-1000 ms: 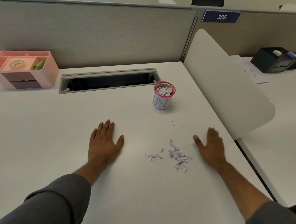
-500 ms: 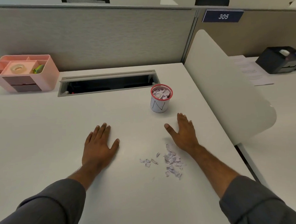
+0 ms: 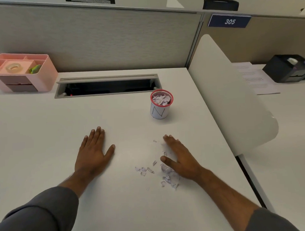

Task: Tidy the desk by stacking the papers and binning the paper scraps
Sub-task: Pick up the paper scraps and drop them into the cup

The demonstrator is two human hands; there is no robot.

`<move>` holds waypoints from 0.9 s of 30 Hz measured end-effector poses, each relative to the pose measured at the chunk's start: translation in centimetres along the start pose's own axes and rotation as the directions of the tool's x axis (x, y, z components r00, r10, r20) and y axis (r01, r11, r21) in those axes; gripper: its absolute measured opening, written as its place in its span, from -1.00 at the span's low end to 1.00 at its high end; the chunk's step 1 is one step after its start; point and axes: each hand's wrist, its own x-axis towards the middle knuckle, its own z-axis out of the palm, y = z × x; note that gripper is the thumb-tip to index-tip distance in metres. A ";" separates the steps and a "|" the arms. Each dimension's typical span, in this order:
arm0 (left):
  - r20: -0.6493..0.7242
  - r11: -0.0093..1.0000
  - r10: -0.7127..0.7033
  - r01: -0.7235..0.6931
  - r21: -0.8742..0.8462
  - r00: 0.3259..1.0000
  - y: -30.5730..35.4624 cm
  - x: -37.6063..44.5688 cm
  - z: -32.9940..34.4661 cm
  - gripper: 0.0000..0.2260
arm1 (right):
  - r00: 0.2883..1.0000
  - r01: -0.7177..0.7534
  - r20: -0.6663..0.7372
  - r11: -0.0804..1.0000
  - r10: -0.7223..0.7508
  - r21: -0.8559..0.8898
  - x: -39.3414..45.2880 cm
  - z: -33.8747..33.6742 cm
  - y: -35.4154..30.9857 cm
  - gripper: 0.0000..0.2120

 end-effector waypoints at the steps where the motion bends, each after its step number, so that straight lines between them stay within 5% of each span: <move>1: 0.006 1.000 -0.006 0.006 -0.001 1.000 0.0 0.0 0.0 -0.24 | 0.999 -0.012 -0.038 0.999 0.011 -0.030 -1.1 -0.4 0.6 -0.20; 7: 0.000 1.000 -0.022 0.022 -0.002 1.000 0.0 0.0 -0.1 -0.25 | 0.992 0.038 0.127 0.906 0.017 -0.421 -5.5 0.3 2.7 0.20; 14: 0.003 1.000 -0.030 0.030 -0.005 1.000 0.1 0.1 -0.3 -0.26 | 0.991 0.066 0.128 0.954 -0.029 -0.293 -0.7 0.8 0.9 0.27; 18: -0.008 0.999 -0.043 0.042 -0.009 0.999 0.1 0.1 -0.2 -0.26 | 0.999 0.013 -0.050 0.999 -0.012 0.030 -0.1 -1.0 1.6 0.03; 22: -0.017 0.999 -0.054 0.054 -0.006 0.998 0.1 0.1 -0.1 -0.27 | 0.946 -0.001 -0.324 1.000 -0.005 -0.019 -0.2 -3.1 3.2 -0.58; 24: -0.018 0.998 -0.057 0.058 0.003 0.998 0.2 0.1 -0.1 -0.28 | 0.952 -0.019 -0.304 0.999 0.026 0.027 -0.5 -3.5 3.3 -0.75; 27: -0.020 0.998 -0.060 0.060 0.016 0.998 0.4 0.0 -0.2 -0.28 | 0.996 -0.054 -0.069 0.998 0.055 0.009 -1.5 -3.7 2.8 -0.63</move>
